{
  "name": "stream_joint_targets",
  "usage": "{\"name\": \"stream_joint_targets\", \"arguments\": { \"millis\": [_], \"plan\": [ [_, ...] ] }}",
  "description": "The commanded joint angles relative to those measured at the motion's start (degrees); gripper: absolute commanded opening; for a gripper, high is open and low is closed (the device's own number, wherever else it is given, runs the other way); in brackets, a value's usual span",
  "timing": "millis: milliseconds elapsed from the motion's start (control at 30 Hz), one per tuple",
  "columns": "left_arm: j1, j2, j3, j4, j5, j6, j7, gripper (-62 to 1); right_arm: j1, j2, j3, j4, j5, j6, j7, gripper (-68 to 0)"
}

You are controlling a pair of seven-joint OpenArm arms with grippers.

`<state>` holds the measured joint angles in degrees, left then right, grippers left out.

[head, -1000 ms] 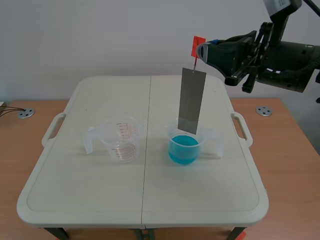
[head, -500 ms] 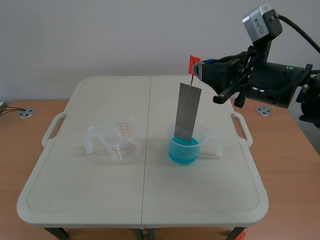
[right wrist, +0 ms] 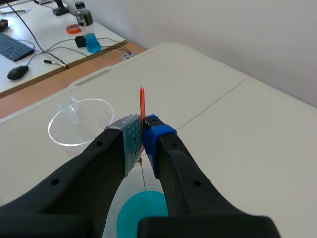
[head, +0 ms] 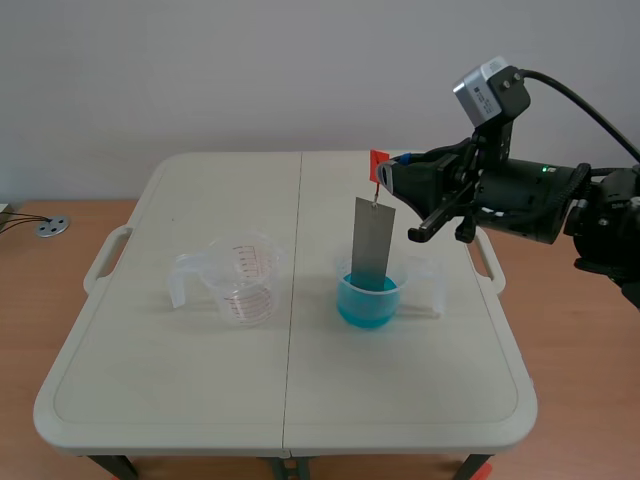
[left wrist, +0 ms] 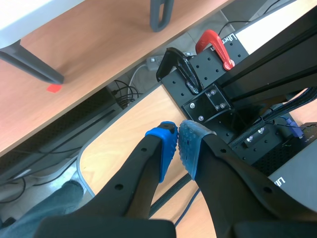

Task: Hold the metal plate by the orange handle, dip it into the blue solution, take it out and point at it, then put the plate back in the beaker on the left.
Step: 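Lower the plate into the blue solution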

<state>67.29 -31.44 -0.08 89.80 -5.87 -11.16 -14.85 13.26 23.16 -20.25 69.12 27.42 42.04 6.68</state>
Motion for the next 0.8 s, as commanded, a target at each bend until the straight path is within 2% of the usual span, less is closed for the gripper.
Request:
{"name": "stream_joint_targets", "arguments": {
  "millis": [0,133,433,767],
  "plan": [
    [0.15,0.15,-0.24,0.57,-0.28,-0.17,-0.61,-54.1,0.68,0.02,0.24,0.48,0.57,0.68,1.46,-66.3],
    [0.15,0.13,-0.24,0.57,-0.28,-0.17,-0.59,-54.1,0.31,0.02,-0.66,0.39,-0.85,0.68,2.12,-66.3],
    [0.15,0.13,-0.24,0.57,-0.28,-0.17,-0.61,-54.1,-2.69,0.02,-1.20,0.33,-7.65,0.68,6.51,-66.3],
    [0.15,0.13,-0.24,0.57,-0.28,-0.17,-0.59,-54.1,-3.41,0.04,-1.20,0.33,-9.25,0.68,6.91,-66.2]
  ]
}}
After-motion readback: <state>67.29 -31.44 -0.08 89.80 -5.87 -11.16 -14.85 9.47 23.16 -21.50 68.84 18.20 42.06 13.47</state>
